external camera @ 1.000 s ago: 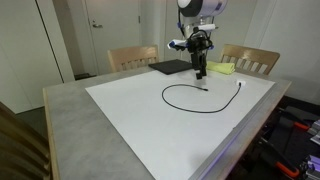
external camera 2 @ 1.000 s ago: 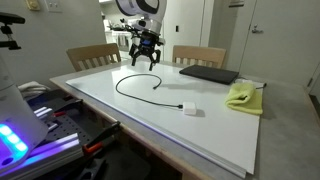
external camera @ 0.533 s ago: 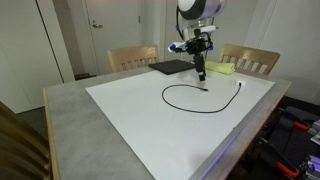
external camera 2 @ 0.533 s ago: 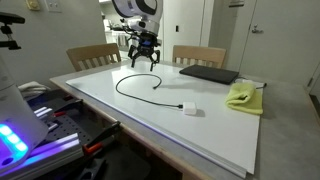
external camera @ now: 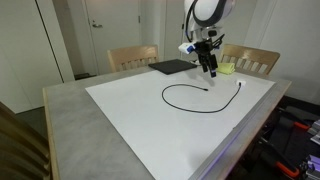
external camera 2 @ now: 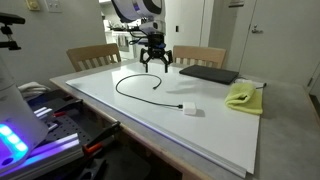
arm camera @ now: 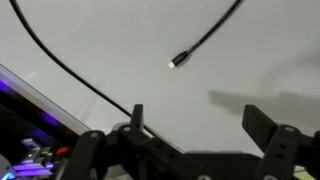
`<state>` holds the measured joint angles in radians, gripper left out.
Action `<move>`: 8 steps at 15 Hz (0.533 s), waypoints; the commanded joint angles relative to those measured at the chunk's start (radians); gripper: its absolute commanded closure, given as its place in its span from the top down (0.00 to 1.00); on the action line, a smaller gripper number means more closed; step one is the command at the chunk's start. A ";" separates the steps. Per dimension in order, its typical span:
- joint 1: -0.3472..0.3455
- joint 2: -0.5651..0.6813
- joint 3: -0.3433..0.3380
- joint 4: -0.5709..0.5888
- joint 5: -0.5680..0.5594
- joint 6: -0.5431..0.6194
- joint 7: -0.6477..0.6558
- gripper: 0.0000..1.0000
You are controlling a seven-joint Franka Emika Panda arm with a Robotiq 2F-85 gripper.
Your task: Put the charger in a circle
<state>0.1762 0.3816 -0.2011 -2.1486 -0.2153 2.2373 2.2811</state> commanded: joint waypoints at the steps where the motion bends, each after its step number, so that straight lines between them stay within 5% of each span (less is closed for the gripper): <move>1: -0.124 0.005 0.062 -0.008 0.081 0.133 -0.220 1.00; 2: -0.155 0.027 0.079 0.032 0.178 0.054 -0.262 1.00; 3: -0.089 0.003 0.039 -0.003 0.079 0.081 -0.161 1.00; 8: -0.092 0.007 0.044 -0.006 0.069 0.088 -0.178 1.00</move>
<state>0.0877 0.3862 -0.1639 -2.1505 -0.1279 2.3183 2.1127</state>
